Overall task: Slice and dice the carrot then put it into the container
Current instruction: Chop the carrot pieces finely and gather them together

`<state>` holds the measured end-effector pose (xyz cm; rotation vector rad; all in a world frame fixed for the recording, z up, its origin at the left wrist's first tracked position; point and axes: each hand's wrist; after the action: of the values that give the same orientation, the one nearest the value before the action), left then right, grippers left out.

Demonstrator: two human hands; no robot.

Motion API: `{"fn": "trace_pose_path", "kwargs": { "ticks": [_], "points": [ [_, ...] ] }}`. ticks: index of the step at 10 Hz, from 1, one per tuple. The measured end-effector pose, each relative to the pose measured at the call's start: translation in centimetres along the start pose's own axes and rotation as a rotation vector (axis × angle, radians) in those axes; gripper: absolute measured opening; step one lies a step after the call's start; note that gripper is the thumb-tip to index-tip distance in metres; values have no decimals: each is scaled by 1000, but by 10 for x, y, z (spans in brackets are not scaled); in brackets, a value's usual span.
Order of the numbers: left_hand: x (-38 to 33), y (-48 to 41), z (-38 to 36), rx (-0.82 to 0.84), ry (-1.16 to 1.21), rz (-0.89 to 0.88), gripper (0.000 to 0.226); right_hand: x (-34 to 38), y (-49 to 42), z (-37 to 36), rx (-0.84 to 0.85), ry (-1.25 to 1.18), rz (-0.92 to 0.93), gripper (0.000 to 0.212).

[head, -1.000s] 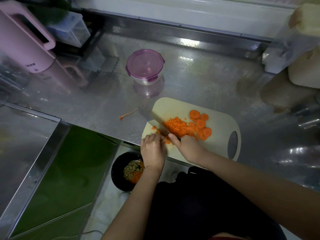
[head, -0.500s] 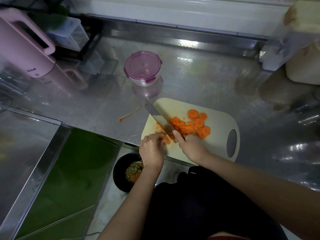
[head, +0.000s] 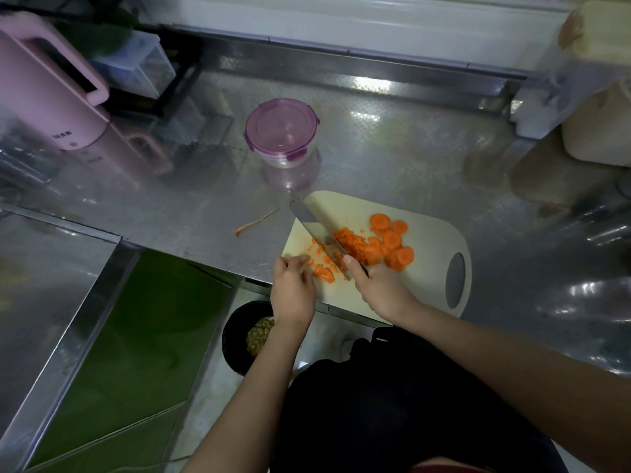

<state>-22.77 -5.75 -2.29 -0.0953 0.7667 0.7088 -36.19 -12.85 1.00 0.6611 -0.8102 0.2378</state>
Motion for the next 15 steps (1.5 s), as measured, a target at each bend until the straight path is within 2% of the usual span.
{"fn": "trace_pose_path", "kwargs": {
  "ticks": [2, 3, 6, 9, 10, 13, 14, 15],
  "points": [
    [1, 5, -5, 103, 31, -60, 26, -3, 3, -1, 6, -13, 6, 64],
    [4, 6, -6, 100, 57, -57, 30, -3, 6, -1, 0, -20, 22, 63],
    [4, 4, -8, -5, 30, -54, 6, 1, 14, -6, 48, 33, 5, 64],
    [0, 2, -8, -21, -26, -21, 6, 10, 16, -4, 94, 171, 11, 60],
    [-2, 3, -9, -35, -18, -17, 7, 13, 18, -3, 131, 182, 24, 46],
    [-3, 2, -7, -29, -53, -6, 9, 7, 11, -11, 168, 179, -3, 45],
    [-5, 1, -6, -25, -71, -19, 9, 7, 10, -11, 178, 175, 3, 45],
    [-4, 2, -8, -18, -64, -28, 9, 10, 7, -14, 175, 210, 14, 60]
  ]
}}
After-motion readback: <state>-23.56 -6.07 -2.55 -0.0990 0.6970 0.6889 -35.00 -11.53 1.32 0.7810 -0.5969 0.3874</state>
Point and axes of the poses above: each hand's wrist, its own y-axis away from the middle knuckle, its own z-axis out of the back of the hand, x = y × z
